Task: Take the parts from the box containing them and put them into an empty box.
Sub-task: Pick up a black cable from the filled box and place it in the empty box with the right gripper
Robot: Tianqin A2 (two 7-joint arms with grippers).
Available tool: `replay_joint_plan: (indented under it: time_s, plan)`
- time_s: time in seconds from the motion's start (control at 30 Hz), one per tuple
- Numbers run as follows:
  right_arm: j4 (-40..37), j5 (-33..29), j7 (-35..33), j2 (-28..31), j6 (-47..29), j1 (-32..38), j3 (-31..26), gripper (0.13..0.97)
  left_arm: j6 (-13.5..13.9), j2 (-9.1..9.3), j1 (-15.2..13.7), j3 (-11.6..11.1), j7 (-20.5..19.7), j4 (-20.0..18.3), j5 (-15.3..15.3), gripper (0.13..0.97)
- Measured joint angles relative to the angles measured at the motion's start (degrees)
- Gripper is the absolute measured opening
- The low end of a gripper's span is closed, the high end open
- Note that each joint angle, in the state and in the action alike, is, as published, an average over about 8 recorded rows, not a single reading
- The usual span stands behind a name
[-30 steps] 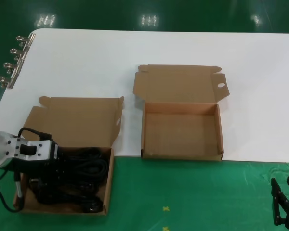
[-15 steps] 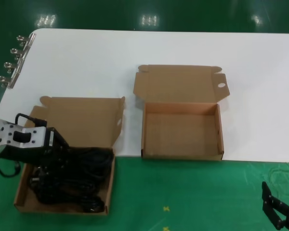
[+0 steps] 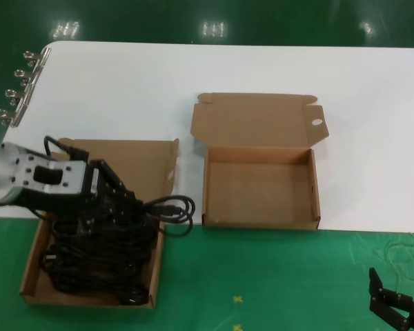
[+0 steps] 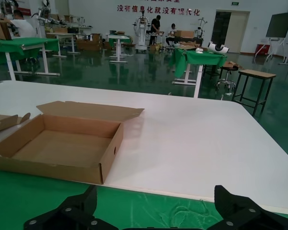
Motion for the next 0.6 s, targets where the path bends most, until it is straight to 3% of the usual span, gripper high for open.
replay_joint_plan:
  time_s: [0.13,0.27,0.43,0.6]
  plan:
    - [0.00,0.00,0.00,0.00,0.00,0.00,0.00,0.824,0.22,-0.17,-0.35,0.39,-2.79,-4.14,1.05,0.202]
    - [0.00,0.00,0.01,0.00,0.00,0.00,0.00,0.881,-0.61,1.77,-0.55,0.57,-4.85,-5.89,1.18,0.202]
    - [0.00,0.00,0.02,0.00,0.00,0.00,0.00,0.923,-3.81,7.21,-0.79,1.12,-5.06,-3.63,1.12,0.202]
    - [0.00,0.00,0.02,0.00,0.00,0.00,0.00,0.939,-8.76,14.02,-2.16,1.54,-1.97,3.38,1.10,0.202]
